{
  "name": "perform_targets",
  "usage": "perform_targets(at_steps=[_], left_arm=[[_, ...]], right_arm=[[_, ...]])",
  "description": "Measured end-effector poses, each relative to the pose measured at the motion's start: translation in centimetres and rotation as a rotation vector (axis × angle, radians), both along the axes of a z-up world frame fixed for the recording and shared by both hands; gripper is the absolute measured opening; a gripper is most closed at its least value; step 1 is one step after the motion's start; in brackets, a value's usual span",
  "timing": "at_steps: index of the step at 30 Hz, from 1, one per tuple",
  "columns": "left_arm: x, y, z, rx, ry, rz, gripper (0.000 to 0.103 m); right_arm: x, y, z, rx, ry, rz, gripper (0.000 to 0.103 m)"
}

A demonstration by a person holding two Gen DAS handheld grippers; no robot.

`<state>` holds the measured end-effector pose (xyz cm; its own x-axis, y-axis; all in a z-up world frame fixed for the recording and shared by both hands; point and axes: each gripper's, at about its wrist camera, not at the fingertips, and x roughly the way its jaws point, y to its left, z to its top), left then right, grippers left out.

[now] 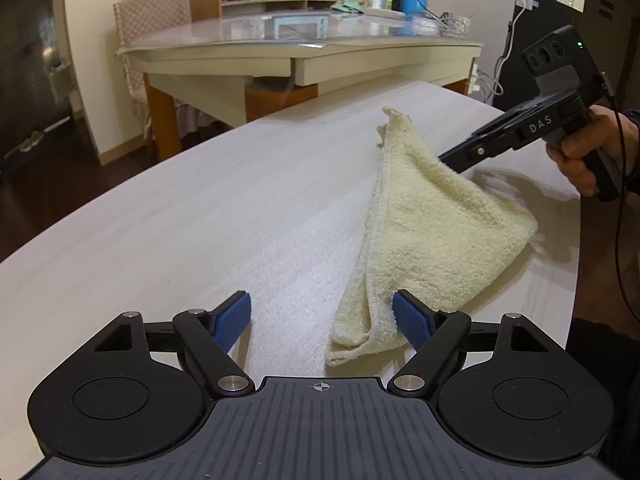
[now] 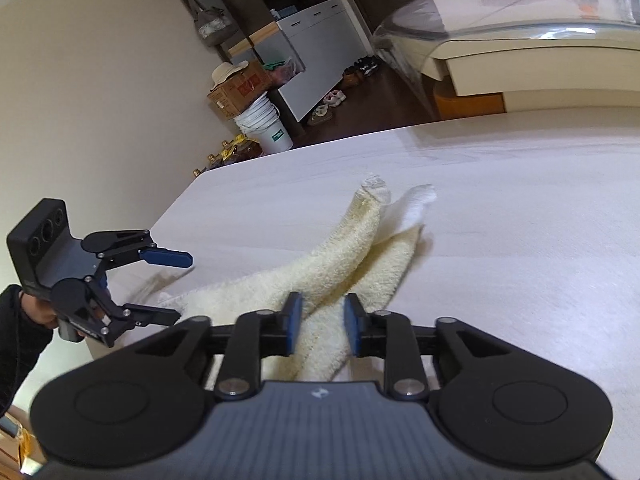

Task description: Fold towel

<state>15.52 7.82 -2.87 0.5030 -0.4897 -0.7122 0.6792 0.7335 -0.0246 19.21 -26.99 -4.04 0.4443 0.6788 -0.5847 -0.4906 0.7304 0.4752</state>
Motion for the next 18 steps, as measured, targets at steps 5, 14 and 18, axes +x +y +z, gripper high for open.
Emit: perform_targets(at_steps=[5,14,18], left_arm=[[-0.1,0.0,0.0,0.002,-0.002,0.000,0.083],[0.0,0.2,-0.1,-0.001,-0.001,0.000,0.086],[0.0,0.2,-0.1,0.001,0.002,0.003,0.086]], right_arm=[[-0.9,0.1,0.6,-0.080,-0.056,-0.008,0.002],[-1.1,-2.8,1.3,-0.038,-0.048,-0.058,0.015],[0.4,-2.1,1.4,-0.007,-0.070,-0.068,0.022]])
